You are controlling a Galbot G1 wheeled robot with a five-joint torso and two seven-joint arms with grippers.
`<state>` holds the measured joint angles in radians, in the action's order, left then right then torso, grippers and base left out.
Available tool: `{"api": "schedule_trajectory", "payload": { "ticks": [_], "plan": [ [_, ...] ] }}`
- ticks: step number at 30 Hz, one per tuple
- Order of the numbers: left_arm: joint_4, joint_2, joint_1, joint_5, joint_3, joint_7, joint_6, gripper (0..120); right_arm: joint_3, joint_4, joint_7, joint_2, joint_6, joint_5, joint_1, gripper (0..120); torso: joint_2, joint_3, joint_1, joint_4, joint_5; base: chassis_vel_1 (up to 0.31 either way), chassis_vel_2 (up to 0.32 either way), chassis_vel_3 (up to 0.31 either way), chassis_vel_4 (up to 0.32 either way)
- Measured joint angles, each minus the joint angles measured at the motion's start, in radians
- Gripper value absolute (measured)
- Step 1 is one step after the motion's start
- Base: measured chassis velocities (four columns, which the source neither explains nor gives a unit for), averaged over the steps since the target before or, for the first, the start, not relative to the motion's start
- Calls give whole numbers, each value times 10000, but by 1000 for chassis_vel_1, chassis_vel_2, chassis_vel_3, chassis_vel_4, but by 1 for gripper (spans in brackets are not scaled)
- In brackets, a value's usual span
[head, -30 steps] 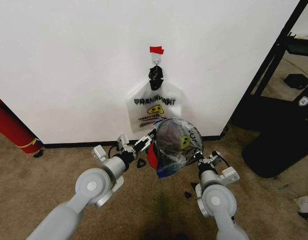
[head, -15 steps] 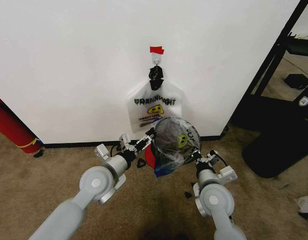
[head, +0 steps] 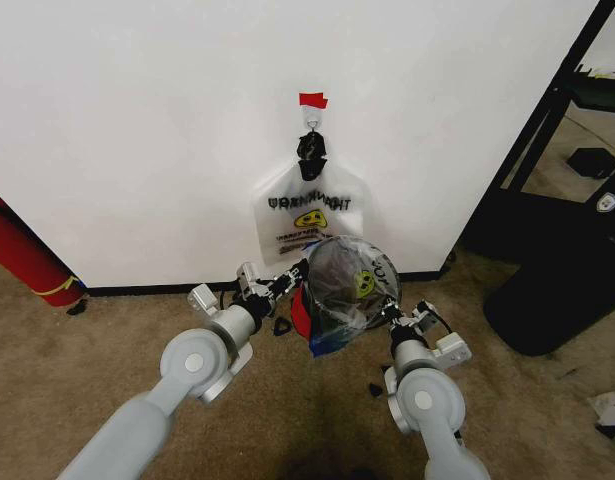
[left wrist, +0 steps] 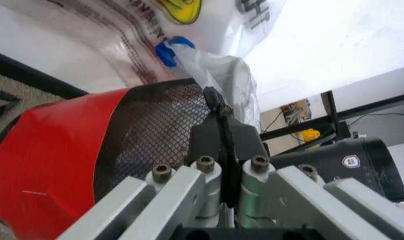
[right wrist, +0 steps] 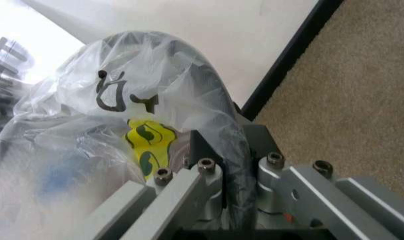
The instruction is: Pick up the garbage bag from the wall and place it over the trash bin.
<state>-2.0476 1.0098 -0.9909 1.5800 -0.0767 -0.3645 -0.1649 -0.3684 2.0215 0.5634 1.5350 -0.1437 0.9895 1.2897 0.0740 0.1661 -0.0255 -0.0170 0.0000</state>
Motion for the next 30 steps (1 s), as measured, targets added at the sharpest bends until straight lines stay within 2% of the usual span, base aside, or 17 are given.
{"api": "schedule_trajectory", "payload": {
  "ticks": [9, 22, 30],
  "plan": [
    [97, 109, 95, -166, -19, -104, 128, 0, -24, 32, 28, 12, 40, 91, 40, 1, 0, 0, 0, -2, 0, 0, 0, 0, 0],
    [954, 124, 136, -1127, 67, -174, 201, 0, 6, 305, 67, 4, -62, 465, 119, 1, 0, 0, 0, -1, 0, 0, 0, 0, 0],
    [969, 86, 74, -1314, -20, -251, 224, 0, 0, 214, 61, -31, -74, 465, 103, 1, 0, 0, 0, -1, 0, 0, 0, 0, 0]
  ]
}}
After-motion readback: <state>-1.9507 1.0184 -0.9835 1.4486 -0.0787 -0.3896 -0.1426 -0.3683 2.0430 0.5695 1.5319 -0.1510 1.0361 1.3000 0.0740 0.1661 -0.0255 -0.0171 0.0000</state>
